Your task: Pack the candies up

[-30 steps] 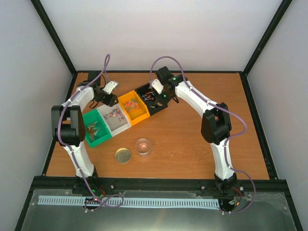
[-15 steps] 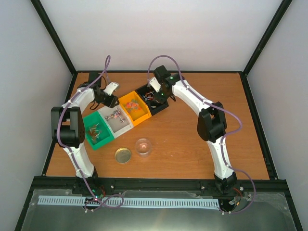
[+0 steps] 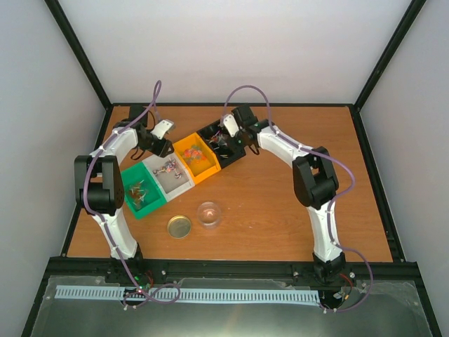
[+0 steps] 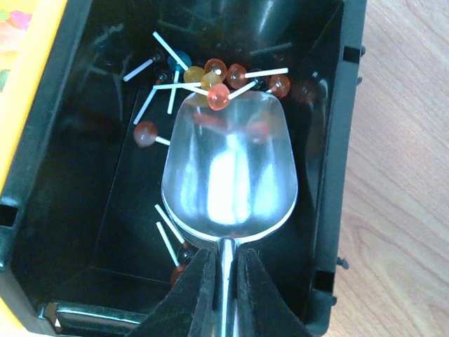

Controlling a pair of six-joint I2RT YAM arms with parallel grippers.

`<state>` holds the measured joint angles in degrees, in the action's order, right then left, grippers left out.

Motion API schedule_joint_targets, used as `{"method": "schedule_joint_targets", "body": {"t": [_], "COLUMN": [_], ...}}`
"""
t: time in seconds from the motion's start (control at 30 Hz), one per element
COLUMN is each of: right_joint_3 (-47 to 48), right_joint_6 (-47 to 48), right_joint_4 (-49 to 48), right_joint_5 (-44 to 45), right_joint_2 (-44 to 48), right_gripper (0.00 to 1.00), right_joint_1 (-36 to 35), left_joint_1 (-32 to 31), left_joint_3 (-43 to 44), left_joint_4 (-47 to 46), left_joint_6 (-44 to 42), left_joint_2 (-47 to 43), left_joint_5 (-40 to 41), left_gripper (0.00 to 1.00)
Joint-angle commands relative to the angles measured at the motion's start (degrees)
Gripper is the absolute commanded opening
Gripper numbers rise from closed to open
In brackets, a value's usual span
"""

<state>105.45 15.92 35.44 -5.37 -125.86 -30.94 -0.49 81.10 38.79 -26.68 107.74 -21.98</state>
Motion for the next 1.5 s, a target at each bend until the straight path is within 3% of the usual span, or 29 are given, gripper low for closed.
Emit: {"method": "schedule_joint_targets", "body": {"t": [0.0, 0.4, 0.53, 0.83, 1.2, 1.47], "right_joint_3": [-10.8, -39.2, -43.9, -46.0, -49.8, -44.7], "right_joint_6": [-2.2, -3.8, -5.6, -12.2, -11.5, -6.7], "right_joint_4": [-7.3, -44.3, -53.2, -59.2, -63.6, -44.0], "right_joint_5": [-1.0, -3.3, -4.5, -10.0, -9.4, -9.0], "right_joint_2": [1.1, 12.8, 13.9, 14.3, 17.1, 19.8], "right_gripper": [0.03, 0.03, 0.03, 0.03, 0.03, 0.03], "right_joint_1": [0.7, 0.8, 1.3, 3.4, 3.5, 4.1], "left_joint_1": [-0.6, -0.5, -0.4, -0.3, -0.4, -0.3], "left_joint_3": [2.2, 3.6, 4.4, 7.7, 11.3, 13.1], "left_joint_4": [5.4, 7.0, 7.8, 10.0, 13.3, 15.1], "left_joint_6": [-2.4, -3.0, -2.5, -1.5, -1.2, -1.8], "left_joint_2": [1.7, 1.8, 1.7, 0.5, 0.6, 0.8], "left_joint_5": [-0.8, -0.7, -0.7, -1.8, -3.2, -2.7], "left_gripper": [0.48, 0.50, 0.54, 0.70, 0.72, 0.72]}}
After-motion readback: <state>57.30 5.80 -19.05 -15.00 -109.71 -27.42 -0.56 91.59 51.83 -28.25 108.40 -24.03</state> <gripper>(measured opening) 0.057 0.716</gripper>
